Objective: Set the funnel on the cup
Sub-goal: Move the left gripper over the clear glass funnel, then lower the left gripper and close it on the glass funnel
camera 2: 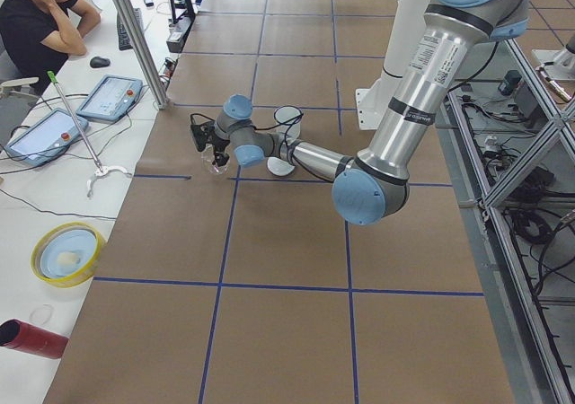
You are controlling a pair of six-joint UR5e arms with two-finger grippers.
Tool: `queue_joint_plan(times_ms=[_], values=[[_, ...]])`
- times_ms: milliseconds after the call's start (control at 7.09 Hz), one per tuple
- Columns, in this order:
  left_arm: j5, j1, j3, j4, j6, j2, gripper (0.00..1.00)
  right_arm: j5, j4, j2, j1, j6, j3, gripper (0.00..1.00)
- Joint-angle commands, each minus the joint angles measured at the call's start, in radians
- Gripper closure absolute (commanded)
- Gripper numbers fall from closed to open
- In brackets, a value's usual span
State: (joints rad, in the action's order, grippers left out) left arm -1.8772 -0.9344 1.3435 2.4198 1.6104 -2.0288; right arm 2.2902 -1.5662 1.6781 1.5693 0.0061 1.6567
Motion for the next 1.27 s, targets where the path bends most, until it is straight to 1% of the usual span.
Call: queue_joint_plan(times_ms=[0,141,564,847,988,1129], values=[[0.001,0.005,-0.041,0.012,0.046,-0.059,0.00,0.000,0.000,0.000,0.000,0.000,0.000,0.00],[0.001,0.005,-0.070,0.013,0.048,-0.085,0.00,0.000,0.000,0.000,0.000,0.000,0.000,0.00],[0.001,0.008,-0.084,0.015,0.046,-0.088,0.00,0.000,0.000,-0.001,0.000,0.000,0.000,0.00],[0.001,0.035,-0.131,0.051,0.046,-0.091,0.00,0.000,0.000,0.000,0.000,0.000,0.000,0.00],[0.001,0.037,-0.133,0.051,0.048,-0.094,0.05,0.000,0.000,0.000,0.000,0.000,0.000,0.00],[0.001,0.037,-0.133,0.051,0.048,-0.097,0.24,0.000,0.000,0.000,0.000,0.000,0.000,0.00]])
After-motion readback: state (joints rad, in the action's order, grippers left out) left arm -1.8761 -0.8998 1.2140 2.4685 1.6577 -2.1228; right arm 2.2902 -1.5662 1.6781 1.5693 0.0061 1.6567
